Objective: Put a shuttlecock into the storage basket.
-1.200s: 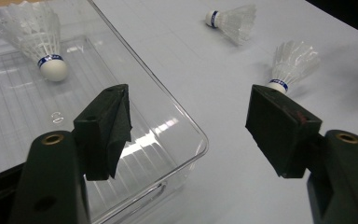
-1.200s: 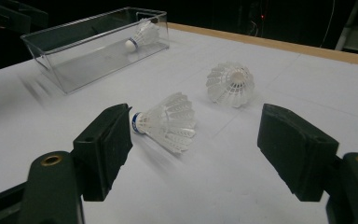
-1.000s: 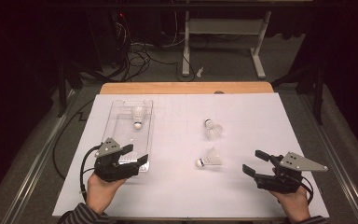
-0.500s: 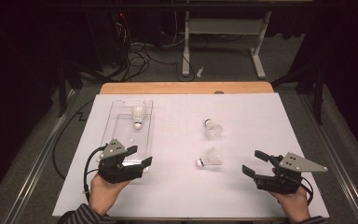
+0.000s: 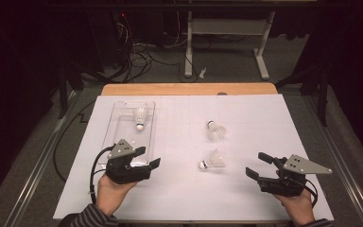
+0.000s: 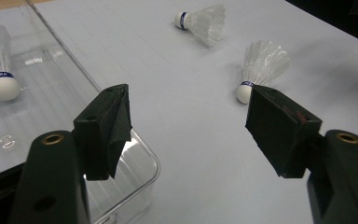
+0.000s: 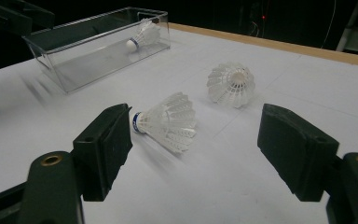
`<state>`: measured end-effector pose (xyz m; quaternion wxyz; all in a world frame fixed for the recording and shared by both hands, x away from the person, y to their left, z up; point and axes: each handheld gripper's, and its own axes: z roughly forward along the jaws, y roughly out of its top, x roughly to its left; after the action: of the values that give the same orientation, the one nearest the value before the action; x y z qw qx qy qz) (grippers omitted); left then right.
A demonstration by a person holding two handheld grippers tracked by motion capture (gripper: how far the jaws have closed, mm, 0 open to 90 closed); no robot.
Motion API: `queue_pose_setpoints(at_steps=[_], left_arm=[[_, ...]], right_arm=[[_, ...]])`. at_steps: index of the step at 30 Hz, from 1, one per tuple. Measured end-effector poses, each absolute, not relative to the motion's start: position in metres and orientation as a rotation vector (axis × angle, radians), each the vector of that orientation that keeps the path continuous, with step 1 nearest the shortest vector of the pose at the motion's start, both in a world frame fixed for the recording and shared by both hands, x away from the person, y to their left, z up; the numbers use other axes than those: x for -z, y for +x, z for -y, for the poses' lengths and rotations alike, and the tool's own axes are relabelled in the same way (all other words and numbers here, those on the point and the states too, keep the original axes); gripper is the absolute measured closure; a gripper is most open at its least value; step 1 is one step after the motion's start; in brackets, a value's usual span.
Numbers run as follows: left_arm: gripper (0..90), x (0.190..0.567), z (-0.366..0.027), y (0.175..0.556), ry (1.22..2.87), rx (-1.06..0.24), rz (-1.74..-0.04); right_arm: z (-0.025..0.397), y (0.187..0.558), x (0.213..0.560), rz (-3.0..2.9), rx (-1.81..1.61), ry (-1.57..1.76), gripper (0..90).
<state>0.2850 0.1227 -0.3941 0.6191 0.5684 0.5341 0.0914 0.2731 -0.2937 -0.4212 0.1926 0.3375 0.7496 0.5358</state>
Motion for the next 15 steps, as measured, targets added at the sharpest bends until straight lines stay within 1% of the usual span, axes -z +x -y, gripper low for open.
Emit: queue_pose_setpoints(at_steps=[15], left_arm=[[32.0,0.392,-0.106,0.293,1.328,-0.182,-1.209]], right_arm=[[0.294,0.273,0.421,-2.104,-1.509,0.95,26.4]])
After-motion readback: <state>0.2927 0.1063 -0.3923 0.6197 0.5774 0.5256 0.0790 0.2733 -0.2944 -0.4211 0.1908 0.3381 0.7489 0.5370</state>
